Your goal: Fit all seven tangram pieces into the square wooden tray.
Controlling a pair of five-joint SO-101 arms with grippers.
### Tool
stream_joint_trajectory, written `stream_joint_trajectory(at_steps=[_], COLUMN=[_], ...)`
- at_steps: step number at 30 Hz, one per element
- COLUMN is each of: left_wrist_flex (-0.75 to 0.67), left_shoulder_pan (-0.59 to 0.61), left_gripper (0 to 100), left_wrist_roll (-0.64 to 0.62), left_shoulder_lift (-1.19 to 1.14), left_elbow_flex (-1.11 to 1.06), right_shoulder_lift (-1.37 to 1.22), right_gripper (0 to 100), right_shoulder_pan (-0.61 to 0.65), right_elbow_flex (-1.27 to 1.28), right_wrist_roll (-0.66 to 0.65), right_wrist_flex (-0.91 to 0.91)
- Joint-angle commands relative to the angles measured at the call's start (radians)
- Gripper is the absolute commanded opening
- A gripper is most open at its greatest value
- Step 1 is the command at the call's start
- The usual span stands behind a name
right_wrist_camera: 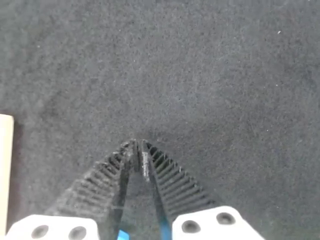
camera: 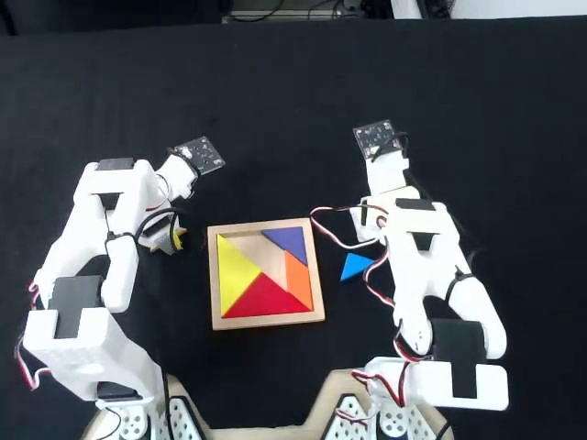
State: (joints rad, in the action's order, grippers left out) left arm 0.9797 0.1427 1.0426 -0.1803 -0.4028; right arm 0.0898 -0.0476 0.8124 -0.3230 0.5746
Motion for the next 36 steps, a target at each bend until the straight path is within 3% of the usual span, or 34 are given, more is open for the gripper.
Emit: stream_joint_trajectory(at_steps=[1, 9, 15, 25, 30, 36], left_wrist_flex=[-0.003, 0.0, 0.138, 0.137, 0.061, 0.058], left_shoulder_pan=[-0.016, -0.016, -0.01, -0.015, -0.012, -0.018], left_gripper=[25, 25, 25, 25, 25, 25], left_wrist_roll=[0.015, 0.02, 0.123, 0.109, 0.0, 0.015], left_shoulder_lift=[0.046, -0.034, -0.072, -0.084, -0.084, -0.084], left_elbow_flex=[0.005, 0.035, 0.117, 0.134, 0.134, 0.131], right_shoulder_lift=[-0.002, -0.002, -0.002, -0.002, -0.002, -0.002], right_gripper=[1.1, 1.1, 1.1, 1.1, 1.1, 1.1], right_shoulder_pan=[0.017, 0.017, 0.015, 0.015, 0.017, 0.017], right_elbow_flex=[-0.044, -0.044, -0.044, -0.044, -0.044, -0.044], right_wrist_roll=[-0.008, -0.008, -0.008, -0.008, -0.008, -0.008], right_wrist_flex=[-0.012, -0.012, -0.012, -0.012, -0.012, -0.012])
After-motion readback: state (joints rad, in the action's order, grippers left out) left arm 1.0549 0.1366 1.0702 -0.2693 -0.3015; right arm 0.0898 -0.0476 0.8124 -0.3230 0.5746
